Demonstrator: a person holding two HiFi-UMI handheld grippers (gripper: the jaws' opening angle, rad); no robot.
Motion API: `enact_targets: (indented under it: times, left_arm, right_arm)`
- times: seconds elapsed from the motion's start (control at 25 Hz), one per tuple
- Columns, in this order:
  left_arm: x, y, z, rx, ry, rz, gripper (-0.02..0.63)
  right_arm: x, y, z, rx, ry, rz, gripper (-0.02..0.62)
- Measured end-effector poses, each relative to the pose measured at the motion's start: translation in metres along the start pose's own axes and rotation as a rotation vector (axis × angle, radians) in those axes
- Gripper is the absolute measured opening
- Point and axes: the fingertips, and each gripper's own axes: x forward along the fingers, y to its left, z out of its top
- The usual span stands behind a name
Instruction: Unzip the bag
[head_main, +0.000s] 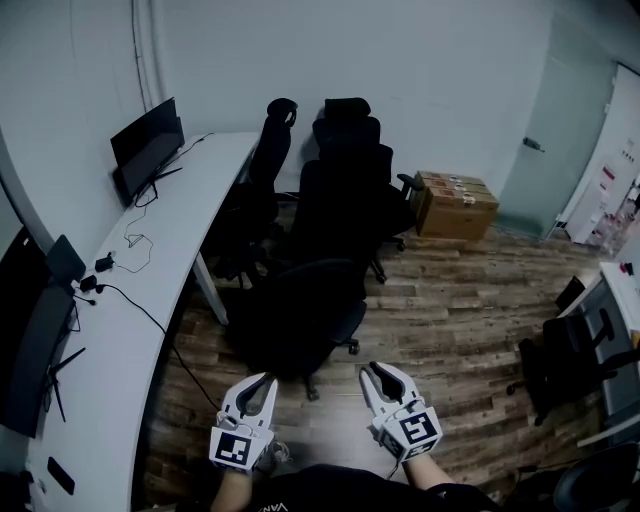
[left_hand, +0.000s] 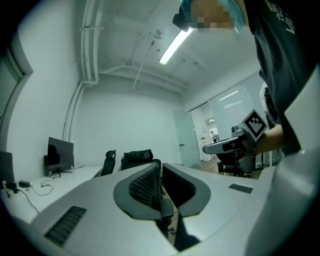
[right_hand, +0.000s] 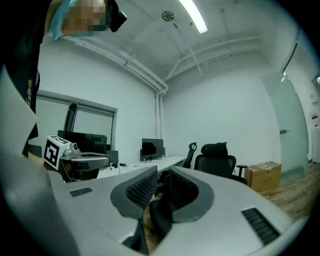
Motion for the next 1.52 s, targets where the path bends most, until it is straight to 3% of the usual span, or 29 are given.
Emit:
enact_targets:
  times: [0.16,0.44,0.64,0.88,1.28,1.52]
  left_arm:
    - [0.012,0.050,-0.021,-0.027,0.042,-0.045,0.053]
    - [0.027,0.146,-0.053,-0.008,0.089,-0.118,0.135]
    - [0.038,0.184,-0.068,0.011,0.110,-0.187,0.170]
    - [0.054,0.212,-0.088,-0.015,0.131,-0.207,0.204]
    - [0.088,0.248,-0.098,-0.008,0.166,-0.115,0.221]
    - [0.125,0.264,-0.102,0.017,0.183,-0.049,0.225]
  right_arm:
    - [0.054,0.013,-0.008,0.004,0.014,-0.032,0.126]
    - [0.139,0.039,-0.019,0.018,0.016,-0.100,0.146]
    - [0.175,0.048,-0.023,0.043,0.045,-0.160,0.166]
    - [0.207,0.049,-0.029,0.057,0.076,-0.177,0.183]
    - [0.272,0.020,-0.038,0.109,0.105,-0.080,0.184]
    - [0.306,-0.006,-0.049,0.192,0.089,0.001,0.184]
